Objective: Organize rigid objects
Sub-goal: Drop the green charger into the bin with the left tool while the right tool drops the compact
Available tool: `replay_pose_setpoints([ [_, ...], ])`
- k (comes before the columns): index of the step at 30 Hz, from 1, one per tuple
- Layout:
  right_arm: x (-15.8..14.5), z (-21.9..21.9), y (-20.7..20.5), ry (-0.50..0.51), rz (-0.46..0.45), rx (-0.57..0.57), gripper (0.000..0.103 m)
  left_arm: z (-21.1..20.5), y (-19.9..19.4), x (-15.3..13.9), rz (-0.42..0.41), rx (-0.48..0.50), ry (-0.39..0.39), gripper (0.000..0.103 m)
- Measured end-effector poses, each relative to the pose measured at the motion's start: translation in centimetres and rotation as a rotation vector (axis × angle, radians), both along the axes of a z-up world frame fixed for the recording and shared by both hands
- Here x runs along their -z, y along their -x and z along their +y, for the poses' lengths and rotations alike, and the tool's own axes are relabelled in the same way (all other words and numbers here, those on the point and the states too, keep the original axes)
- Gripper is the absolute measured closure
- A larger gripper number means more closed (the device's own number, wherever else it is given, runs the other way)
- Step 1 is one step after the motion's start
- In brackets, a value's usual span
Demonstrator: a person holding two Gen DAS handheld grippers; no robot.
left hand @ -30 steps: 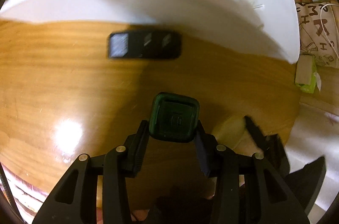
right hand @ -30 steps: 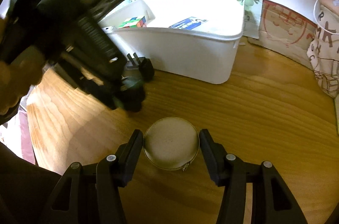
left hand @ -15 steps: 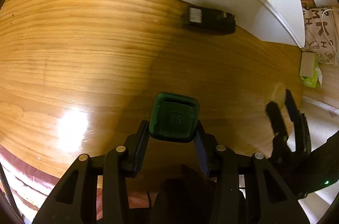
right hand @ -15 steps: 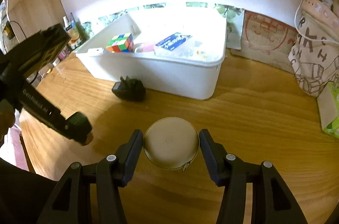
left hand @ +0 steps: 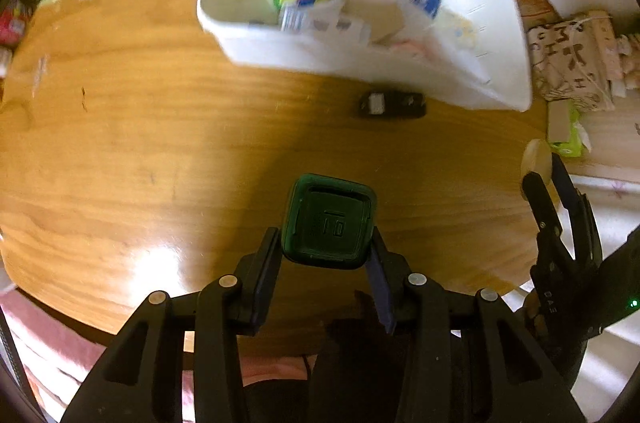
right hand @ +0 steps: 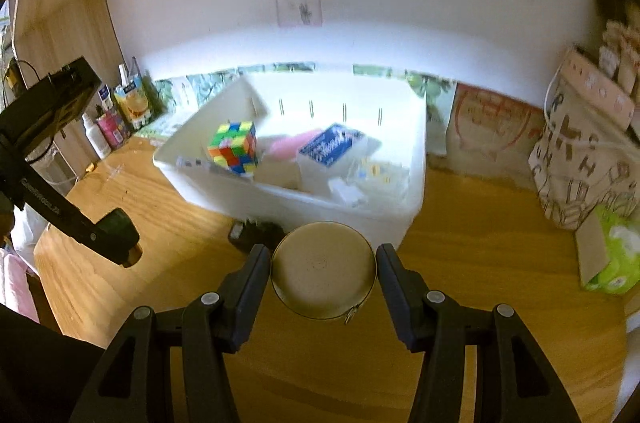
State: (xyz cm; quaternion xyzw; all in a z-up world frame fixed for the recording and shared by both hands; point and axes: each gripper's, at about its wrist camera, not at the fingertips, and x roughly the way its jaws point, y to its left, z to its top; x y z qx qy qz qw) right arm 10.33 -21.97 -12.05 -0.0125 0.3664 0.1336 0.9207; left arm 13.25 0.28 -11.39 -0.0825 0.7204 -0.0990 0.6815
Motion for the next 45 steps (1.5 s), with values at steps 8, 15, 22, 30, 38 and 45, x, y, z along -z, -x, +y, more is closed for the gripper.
replay_pose_setpoints([
  [8, -2.4, 1.1, -1.1, 0.017, -0.043, -0.001, 0.047, 2.2, -3.0, -3.1, -0.124, 0.058, 0.020, 0.058],
  [15, -3.4, 1.4, -2.7, 0.027, -0.071, -0.011, 0.047, 0.3, -7.4, -4.6, -0.205, 0.058, 0.047, 0.058],
  [22, -2.8, 1.6, -4.7, 0.019, -0.068, 0.001, 0.047, -0.4, -9.8, -5.2, -0.280, 0.041, 0.077, 0.058],
  [30, -1.0, 1.2, -7.1, -0.007, -0.046, 0.026, 0.047, -1.4, -12.7, -4.1, -0.370, 0.040, 0.090, 0.059],
  [38, 0.5, 0.6, -8.5, -0.031, -0.039, 0.064, 0.047, -1.4, -13.9, -2.6, -0.415, 0.006, 0.096, 0.070],
  [45, 1.1, 0.5, -9.2, -0.012, -0.017, 0.098, 0.038, -1.2, -13.3, -3.5, -0.516, 0.000, 0.039, 0.069],
])
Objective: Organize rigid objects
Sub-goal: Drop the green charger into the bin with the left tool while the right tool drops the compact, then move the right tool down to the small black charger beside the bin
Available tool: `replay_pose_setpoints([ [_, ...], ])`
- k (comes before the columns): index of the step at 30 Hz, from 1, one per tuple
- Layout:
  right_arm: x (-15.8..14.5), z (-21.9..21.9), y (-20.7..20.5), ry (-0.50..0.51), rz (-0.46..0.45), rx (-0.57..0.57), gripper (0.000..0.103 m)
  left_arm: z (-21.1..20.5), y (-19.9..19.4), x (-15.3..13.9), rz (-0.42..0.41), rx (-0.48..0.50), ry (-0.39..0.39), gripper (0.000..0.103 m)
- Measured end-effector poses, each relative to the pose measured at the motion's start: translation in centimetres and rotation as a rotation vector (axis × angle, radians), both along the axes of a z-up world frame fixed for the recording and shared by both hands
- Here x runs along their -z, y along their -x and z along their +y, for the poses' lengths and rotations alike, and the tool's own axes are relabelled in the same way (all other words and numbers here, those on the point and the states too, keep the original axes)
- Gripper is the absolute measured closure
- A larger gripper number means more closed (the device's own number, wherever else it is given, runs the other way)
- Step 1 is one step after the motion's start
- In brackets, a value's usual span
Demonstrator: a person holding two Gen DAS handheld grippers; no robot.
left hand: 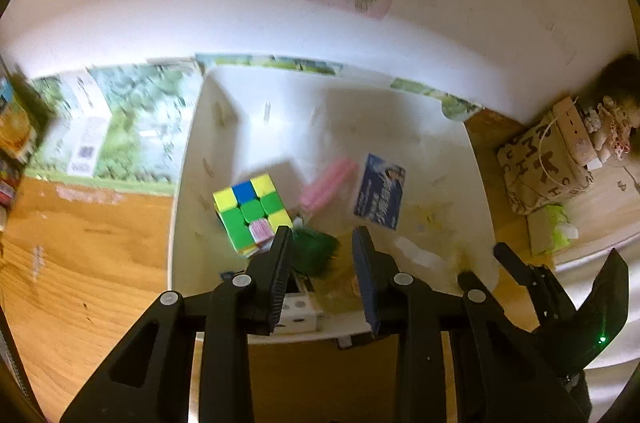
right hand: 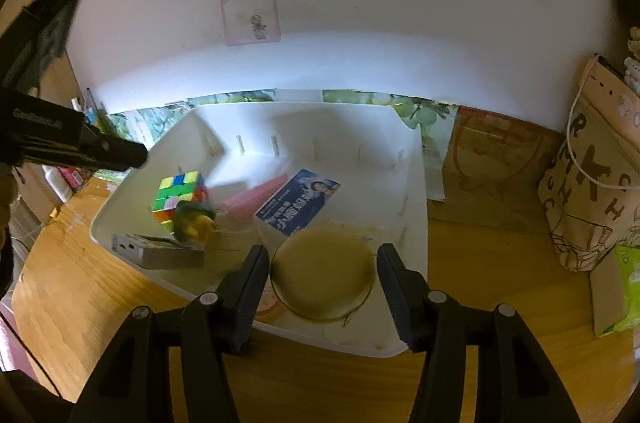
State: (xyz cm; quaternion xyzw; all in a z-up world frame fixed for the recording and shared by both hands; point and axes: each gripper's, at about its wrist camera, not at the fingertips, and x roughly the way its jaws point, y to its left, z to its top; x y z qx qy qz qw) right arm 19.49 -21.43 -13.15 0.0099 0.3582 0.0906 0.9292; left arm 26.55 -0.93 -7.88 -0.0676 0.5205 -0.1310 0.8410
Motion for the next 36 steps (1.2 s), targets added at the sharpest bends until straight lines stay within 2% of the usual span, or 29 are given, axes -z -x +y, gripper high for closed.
replay_pose_setpoints([
  [1, 0.0, -0.1, 0.0, -0.004, -0.003, 0.004, 0.031, 0.0, 0.0, -0.1, -0.009, -0.003, -0.010, 0.067],
  [2, -0.1, -0.1, 0.1, -0.008, -0.007, 0.009, 0.029, 0.1, 0.1, -0.2, -0.019, -0.006, -0.023, 0.065],
  [4, -0.3, -0.1, 0.3, -0.014, -0.012, 0.011, 0.029, 0.2, 0.5, -0.6, -0.035, -0.011, -0.041, 0.064],
  [10, -1.1, -0.1, 0.8, -0.035, -0.018, 0.019, 0.025, 0.7, 2.1, -1.6, -0.068, -0.019, -0.069, 0.045],
  [13, -1.8, -0.2, 1.1, -0.072, -0.017, 0.033, 0.025, 1.1, 3.3, -2.4, -0.098, -0.029, -0.074, 0.043],
  [16, -2.3, -0.2, 1.4, -0.102, -0.007, 0.044, 0.025, 1.6, 4.6, -3.0, -0.123, -0.039, -0.080, 0.034],
  [24, -3.6, -0.2, 2.6, -0.163, 0.017, 0.060, 0.024, 3.2, 8.6, -4.7, -0.186, -0.083, -0.083, 0.032],
  [26, -3.9, -0.1, 2.9, -0.180, 0.032, 0.056, 0.024, 3.6, 9.6, -4.8, -0.186, -0.100, -0.078, 0.029],
  [33, -4.0, -0.1, 3.5, -0.287, 0.101, 0.020, 0.024, 4.6, 12.9, -4.2, -0.199, -0.160, -0.065, 0.028],
  [36, -3.8, -0.2, 3.6, -0.332, 0.135, 0.006, 0.024, 5.1, 15.0, -4.2, -0.229, -0.225, -0.059, 0.028],
])
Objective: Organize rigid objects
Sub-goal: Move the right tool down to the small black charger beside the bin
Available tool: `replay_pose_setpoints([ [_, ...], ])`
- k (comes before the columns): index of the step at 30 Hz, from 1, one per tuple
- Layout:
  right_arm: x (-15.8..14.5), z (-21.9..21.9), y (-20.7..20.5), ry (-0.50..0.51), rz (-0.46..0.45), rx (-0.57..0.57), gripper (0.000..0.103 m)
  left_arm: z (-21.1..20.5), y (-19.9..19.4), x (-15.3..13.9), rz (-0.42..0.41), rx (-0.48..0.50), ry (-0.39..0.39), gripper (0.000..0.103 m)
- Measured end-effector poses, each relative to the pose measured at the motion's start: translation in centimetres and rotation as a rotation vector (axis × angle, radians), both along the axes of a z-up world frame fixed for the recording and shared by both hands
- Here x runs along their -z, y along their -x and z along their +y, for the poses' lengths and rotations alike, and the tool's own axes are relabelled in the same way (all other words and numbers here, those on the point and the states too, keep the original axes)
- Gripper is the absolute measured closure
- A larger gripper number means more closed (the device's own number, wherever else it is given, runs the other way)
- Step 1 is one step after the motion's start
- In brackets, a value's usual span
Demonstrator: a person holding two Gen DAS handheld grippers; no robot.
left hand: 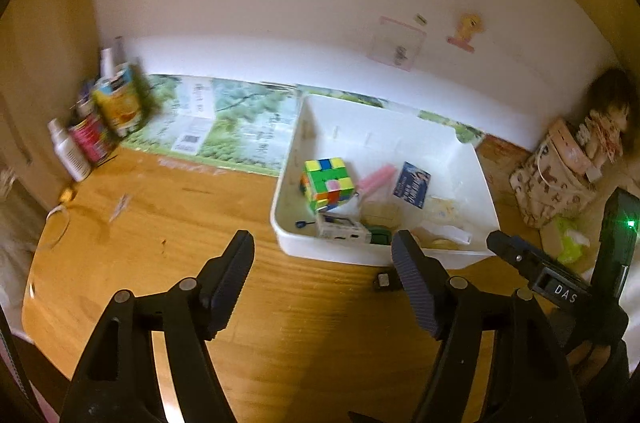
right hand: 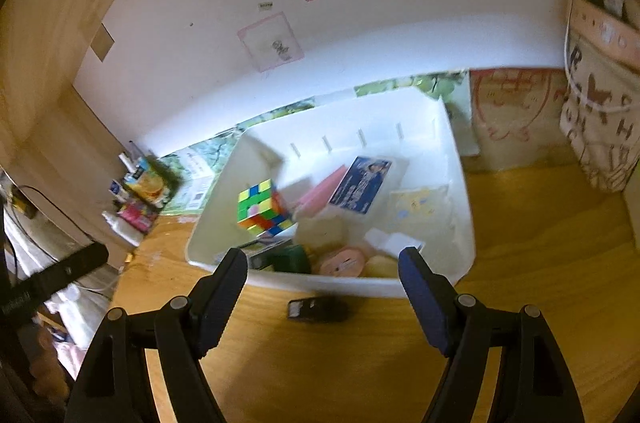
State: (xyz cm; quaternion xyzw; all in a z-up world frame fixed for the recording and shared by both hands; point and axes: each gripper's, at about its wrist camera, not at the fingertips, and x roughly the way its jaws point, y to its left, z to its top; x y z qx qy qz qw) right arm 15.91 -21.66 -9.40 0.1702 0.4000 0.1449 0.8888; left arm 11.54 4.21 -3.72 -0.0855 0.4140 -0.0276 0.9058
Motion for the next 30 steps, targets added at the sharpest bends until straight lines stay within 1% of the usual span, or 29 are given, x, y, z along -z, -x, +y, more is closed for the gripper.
replay_pose_setpoints([
  [3, 0.5, 0.0, 0.1, -0.032, 0.059, -0.015, 0.024, 0.3, 1.9, 0.1, -0.021, -0.041, -0.002, 0.028],
  [6, 1.3, 0.0, 0.5, -0.059, 0.106, -0.037, 0.024, 0.2, 3.2, 0.4, -0.028, -0.056, -0.023, 0.028],
  [10, 2.4, 0.3, 0.6, -0.095, 0.171, -0.060, 0.024, -0.3, 4.4, 0.9, -0.021, -0.059, -0.038, 0.028],
  [14, 3.4, 0.8, 0.5, -0.097, 0.225, -0.071, 0.024, -0.7, 5.4, 1.0, -0.027, -0.050, -0.052, 0.028],
  [16, 3.9, 1.1, 0.5, -0.105, 0.254, -0.068, 0.024, -0.8, 5.6, 1.0, -0.033, -0.038, -0.053, 0.028],
  [19, 4.7, 1.6, 0.4, -0.129, 0.304, -0.060, 0.024, -1.1, 5.7, 0.9, -0.046, 0.009, -0.065, 0.028],
  [22, 5.6, 2.3, 0.4, -0.143, 0.351, -0.038, 0.024, -1.2, 5.5, 1.0, -0.040, 0.056, -0.077, 0.028],
  [27, 7.0, 2.8, 0.4, -0.171, 0.416, 0.034, 0.024, -0.8, 5.0, 1.3, -0.028, 0.123, -0.077, 0.028],
  [30, 8.0, 3.1, 0.3, -0.188, 0.458, 0.086, 0.024, 0.0, 4.8, 1.4, -0.017, 0.136, -0.066, 0.028],
])
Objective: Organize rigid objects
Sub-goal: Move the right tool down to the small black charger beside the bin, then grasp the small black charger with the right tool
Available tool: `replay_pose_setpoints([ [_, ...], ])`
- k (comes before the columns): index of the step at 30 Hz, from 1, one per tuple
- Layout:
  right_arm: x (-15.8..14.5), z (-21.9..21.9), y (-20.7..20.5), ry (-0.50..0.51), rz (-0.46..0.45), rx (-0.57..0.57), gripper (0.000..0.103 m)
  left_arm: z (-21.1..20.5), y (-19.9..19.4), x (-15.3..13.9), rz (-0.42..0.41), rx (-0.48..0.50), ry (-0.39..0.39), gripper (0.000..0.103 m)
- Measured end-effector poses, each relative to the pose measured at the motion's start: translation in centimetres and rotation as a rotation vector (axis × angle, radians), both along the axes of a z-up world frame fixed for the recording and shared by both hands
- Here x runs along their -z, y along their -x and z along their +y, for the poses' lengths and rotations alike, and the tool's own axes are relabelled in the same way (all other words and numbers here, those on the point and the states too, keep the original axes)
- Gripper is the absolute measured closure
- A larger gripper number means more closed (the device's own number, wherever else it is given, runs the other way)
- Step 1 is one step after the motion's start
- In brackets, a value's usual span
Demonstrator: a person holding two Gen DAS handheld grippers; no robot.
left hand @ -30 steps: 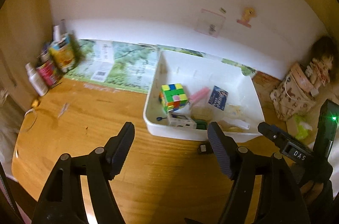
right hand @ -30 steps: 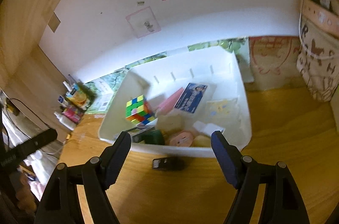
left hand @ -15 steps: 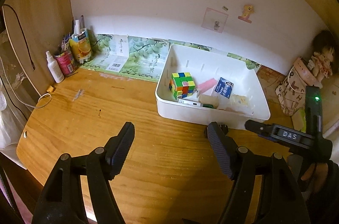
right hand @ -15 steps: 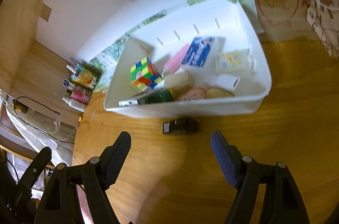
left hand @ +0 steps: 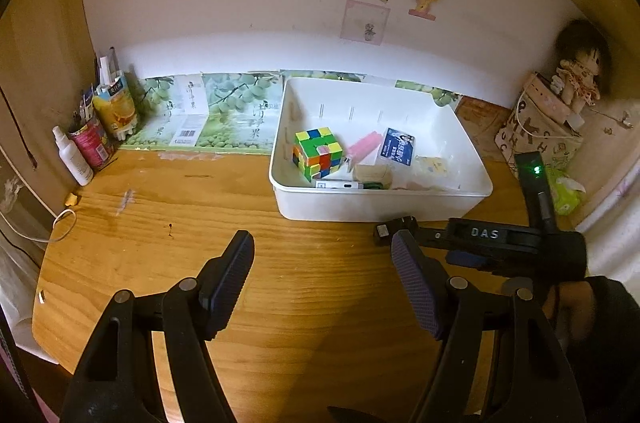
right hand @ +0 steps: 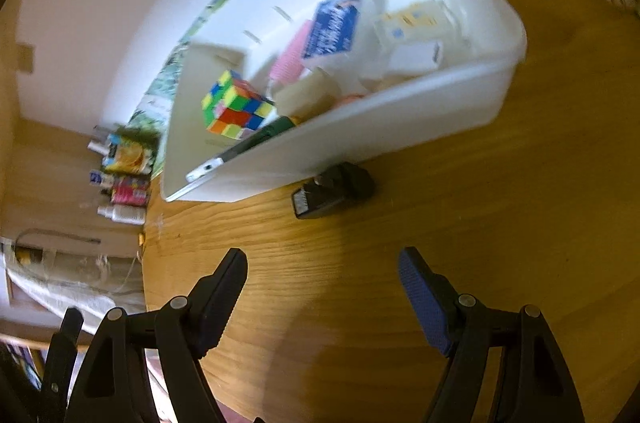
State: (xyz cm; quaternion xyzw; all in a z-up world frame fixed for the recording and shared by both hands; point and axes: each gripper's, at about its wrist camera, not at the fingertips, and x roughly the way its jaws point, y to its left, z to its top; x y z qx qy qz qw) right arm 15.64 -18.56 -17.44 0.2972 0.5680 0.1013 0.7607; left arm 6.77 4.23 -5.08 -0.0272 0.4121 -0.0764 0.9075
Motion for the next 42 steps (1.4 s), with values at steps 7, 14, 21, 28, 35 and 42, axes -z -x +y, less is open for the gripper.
replay_pose_setpoints([
  [7, 1.9, 1.6, -0.3, 0.061, 0.024, 0.093, 0.024, 2.6, -1.1, 0.2, 0.027, 0.039, -0.021, 0.028],
  [14, 3.2, 2.8, -1.2, 0.138, 0.004, 0.170, 0.024, 5.5, -2.8, 0.5, 0.066, 0.079, -0.041, 0.028],
  [21, 3.6, 3.8, -2.0, 0.251, -0.035, 0.192, 0.024, 6.6, -4.7, 0.9, 0.086, 0.151, -0.051, 0.028],
  [28, 3.9, 5.3, -2.7, 0.328, -0.058, 0.175, 0.024, 5.8, -5.8, 1.5, 0.110, 0.266, -0.064, 0.028],
  [35, 4.0, 5.9, -2.8, 0.363, -0.079, 0.183, 0.035, 5.6, -6.6, 1.7, 0.115, 0.341, -0.075, 0.028],
  [42, 4.0, 6.5, -3.0, 0.361, -0.093, 0.208, 0.053, 5.5, -6.8, 2.0, 0.119, 0.392, -0.058, 0.028],
])
